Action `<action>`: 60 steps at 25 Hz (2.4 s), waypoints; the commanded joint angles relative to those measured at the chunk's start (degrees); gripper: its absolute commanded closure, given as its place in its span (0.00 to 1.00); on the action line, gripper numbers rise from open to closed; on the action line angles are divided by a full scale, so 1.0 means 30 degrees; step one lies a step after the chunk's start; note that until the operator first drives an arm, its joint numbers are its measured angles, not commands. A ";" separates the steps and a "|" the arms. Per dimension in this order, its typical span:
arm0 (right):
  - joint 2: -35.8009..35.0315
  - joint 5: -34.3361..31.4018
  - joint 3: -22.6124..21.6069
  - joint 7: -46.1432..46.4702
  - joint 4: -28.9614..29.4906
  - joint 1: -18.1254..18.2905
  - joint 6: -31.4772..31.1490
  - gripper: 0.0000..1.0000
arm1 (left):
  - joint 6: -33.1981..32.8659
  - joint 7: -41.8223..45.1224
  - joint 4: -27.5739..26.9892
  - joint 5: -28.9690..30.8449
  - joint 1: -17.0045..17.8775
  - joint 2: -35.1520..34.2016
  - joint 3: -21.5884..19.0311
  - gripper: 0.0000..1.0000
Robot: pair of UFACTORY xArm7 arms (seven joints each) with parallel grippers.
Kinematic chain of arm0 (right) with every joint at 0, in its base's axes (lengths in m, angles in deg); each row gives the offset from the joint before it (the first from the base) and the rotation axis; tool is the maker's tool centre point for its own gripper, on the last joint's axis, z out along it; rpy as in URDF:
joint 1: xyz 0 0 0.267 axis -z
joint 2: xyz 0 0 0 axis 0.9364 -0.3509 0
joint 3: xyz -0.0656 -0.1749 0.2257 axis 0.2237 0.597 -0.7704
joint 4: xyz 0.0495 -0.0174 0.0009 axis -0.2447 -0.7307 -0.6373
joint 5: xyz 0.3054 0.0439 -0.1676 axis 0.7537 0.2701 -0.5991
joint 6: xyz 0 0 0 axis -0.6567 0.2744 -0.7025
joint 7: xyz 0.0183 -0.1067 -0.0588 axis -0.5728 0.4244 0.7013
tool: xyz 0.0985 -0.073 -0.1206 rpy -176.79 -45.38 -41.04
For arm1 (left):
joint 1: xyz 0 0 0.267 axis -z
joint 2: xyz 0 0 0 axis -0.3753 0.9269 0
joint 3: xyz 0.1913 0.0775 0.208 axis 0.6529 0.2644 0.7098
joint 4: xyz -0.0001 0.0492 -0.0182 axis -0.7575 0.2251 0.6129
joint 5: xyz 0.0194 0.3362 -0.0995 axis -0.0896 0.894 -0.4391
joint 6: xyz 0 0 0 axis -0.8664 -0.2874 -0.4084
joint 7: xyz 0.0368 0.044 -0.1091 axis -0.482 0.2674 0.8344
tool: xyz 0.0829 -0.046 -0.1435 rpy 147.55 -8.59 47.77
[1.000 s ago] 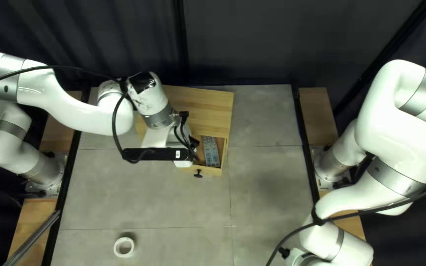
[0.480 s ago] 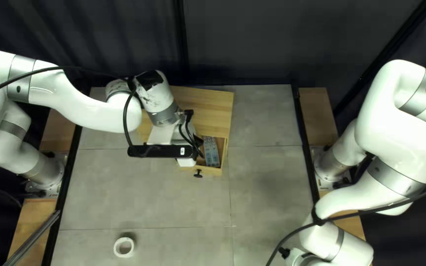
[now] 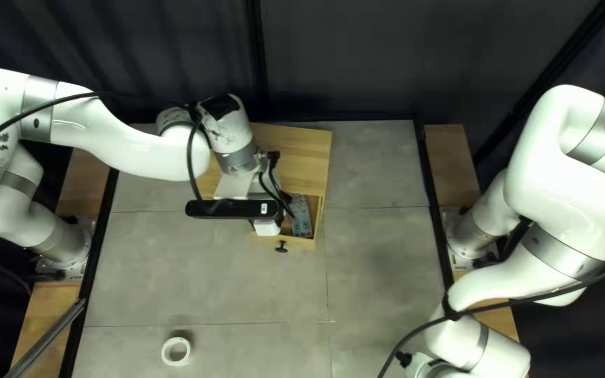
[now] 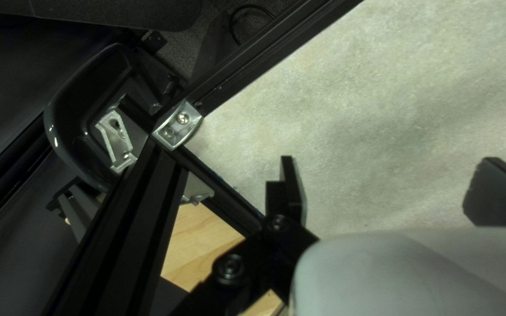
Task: Open drawers and place objects into drawer and close
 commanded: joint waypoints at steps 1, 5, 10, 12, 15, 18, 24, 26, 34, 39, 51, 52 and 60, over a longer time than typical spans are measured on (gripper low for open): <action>0.0000 0.0000 0.0000 0.0000 0.0000 0.0000 0.0000 0.00 | 0.0247 0.0278 -0.0320 0.0449 -0.0056 0.0404 0.0158 1.00; 0.0000 0.0000 0.0000 0.0000 0.0000 0.0000 0.0000 0.00 | 0.0191 0.0320 -0.0411 0.0592 -0.0156 0.0743 0.0290 1.00; 0.0000 0.0000 0.0000 0.0000 0.0000 0.0000 0.0000 0.00 | 0.0292 0.0228 -0.0639 0.0727 -0.0277 0.1077 0.0394 1.00; 0.0000 0.0000 0.0000 0.0000 0.0000 0.0000 0.0000 0.00 | 0.0399 0.0304 -0.0854 0.0873 -0.0259 0.1223 0.0411 1.00; 0.0000 0.0000 0.0000 0.0000 0.0000 0.0000 0.0000 0.00 | 0.0514 0.0389 -0.1039 0.1078 -0.0231 0.1379 0.0434 1.00; 0.0000 0.0000 0.0000 0.0000 0.0000 0.0000 0.0000 0.00 | 0.0675 0.0475 -0.1302 0.1257 -0.0185 0.1542 0.0431 0.64; 0.0000 0.0000 0.0000 0.0000 0.0000 0.0000 0.0000 0.00 | 0.1119 0.1198 -0.1676 0.2256 0.0223 0.1336 0.0450 1.00; 0.0000 0.0000 0.0000 0.0000 0.0000 0.0000 0.0000 0.00 | 0.1255 0.1511 -0.1655 0.2676 0.0386 0.1126 0.0467 1.00; 0.0000 0.0000 0.0000 0.0000 0.0000 0.0000 0.0000 0.00 | 0.1281 0.3480 -0.0500 0.4215 0.1292 -0.0274 0.0267 1.00; 0.0000 0.0000 0.0000 0.0000 0.0000 0.0000 0.0000 0.00 | 0.1706 0.5830 -0.0016 0.5486 0.2211 -0.1073 -0.0178 1.00; 0.0000 0.0000 0.0000 0.0000 0.0000 0.0000 0.0000 0.00 | 0.1024 1.2688 0.2857 0.9289 0.5595 -0.2974 -0.2987 0.00; 0.0000 0.0000 0.0000 0.0000 0.0000 0.0000 0.0000 0.00 | 0.0890 1.3044 0.3059 0.9553 0.5823 -0.3012 -0.3208 0.00; 0.0000 0.0000 0.0000 0.0000 0.0000 0.0000 0.0000 0.00 | -0.1115 1.5575 0.4824 1.0468 0.7399 -0.2622 -0.4673 0.00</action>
